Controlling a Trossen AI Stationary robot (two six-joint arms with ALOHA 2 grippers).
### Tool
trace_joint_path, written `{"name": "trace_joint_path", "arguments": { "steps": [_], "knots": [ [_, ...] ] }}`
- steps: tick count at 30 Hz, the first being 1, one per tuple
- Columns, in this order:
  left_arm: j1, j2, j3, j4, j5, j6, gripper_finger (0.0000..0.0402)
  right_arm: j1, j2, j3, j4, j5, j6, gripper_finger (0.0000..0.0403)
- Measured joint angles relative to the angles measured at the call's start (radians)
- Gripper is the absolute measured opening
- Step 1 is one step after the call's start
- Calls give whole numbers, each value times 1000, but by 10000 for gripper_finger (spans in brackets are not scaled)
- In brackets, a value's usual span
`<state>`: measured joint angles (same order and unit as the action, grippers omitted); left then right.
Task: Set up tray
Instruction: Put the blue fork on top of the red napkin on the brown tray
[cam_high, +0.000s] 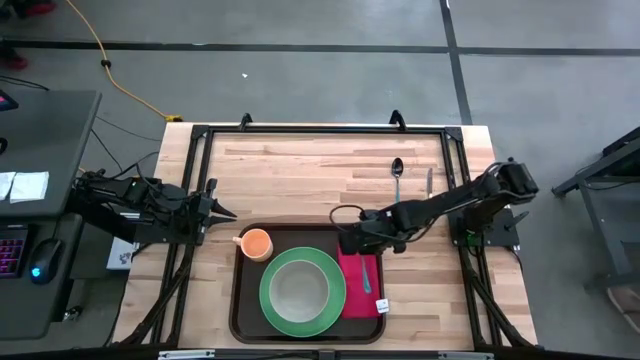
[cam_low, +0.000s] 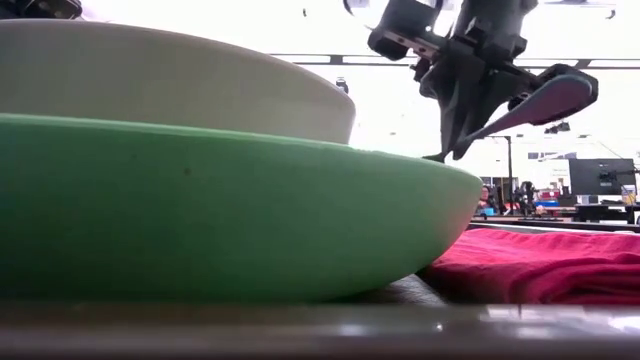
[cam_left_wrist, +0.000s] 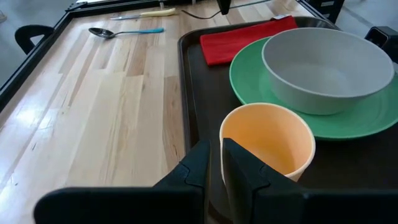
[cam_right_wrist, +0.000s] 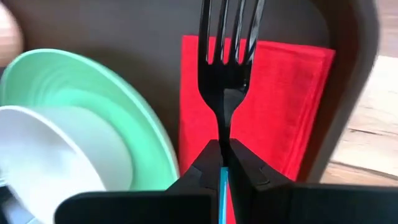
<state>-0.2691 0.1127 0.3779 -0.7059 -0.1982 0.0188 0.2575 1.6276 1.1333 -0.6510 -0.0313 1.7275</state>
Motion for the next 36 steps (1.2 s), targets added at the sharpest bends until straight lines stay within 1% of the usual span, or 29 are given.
{"name": "trace_joint_path", "arguments": {
  "steps": [3, 13, 25, 36],
  "knots": [
    [0, 0, 0, 0, 0, 0, 74, 3, 27, 48, -52, 1, -4, 0],
    [0, 0, 0, -3, 5, 2, 74, 25, 85, 115, -77, -2, 15, 0],
    [0, 0, 0, -8, 6, 3, 74, 71, 87, 122, -91, -5, 105, 0],
    [0, 0, 0, -8, 6, 2, 74, 94, 94, 122, -67, -22, 140, 0]
  ]
}}
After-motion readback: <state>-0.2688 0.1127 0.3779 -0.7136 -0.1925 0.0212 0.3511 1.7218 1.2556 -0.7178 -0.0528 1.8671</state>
